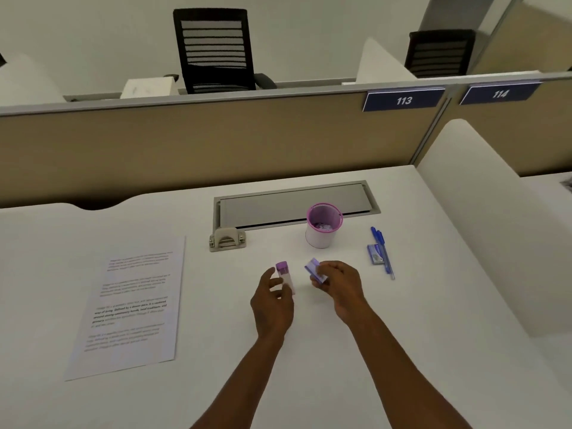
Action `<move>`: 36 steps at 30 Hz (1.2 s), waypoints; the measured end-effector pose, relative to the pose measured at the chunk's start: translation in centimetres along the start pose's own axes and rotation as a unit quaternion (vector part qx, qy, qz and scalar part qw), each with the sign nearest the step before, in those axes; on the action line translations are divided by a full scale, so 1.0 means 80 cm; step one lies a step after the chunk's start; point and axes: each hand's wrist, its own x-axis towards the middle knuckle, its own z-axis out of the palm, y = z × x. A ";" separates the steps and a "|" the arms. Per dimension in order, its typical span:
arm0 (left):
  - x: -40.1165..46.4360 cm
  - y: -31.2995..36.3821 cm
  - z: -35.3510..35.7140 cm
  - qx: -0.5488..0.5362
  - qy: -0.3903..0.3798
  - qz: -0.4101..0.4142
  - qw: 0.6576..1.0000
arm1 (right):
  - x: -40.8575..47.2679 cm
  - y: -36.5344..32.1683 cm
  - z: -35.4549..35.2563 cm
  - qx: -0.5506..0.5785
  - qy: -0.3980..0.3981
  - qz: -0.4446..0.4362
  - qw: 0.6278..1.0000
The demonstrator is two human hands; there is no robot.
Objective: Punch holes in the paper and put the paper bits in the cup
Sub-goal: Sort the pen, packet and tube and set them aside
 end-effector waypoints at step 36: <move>-0.099 0.073 0.217 0.018 -0.158 0.100 0.982 | 0.038 -0.062 -0.215 -0.137 0.002 -0.131 0.982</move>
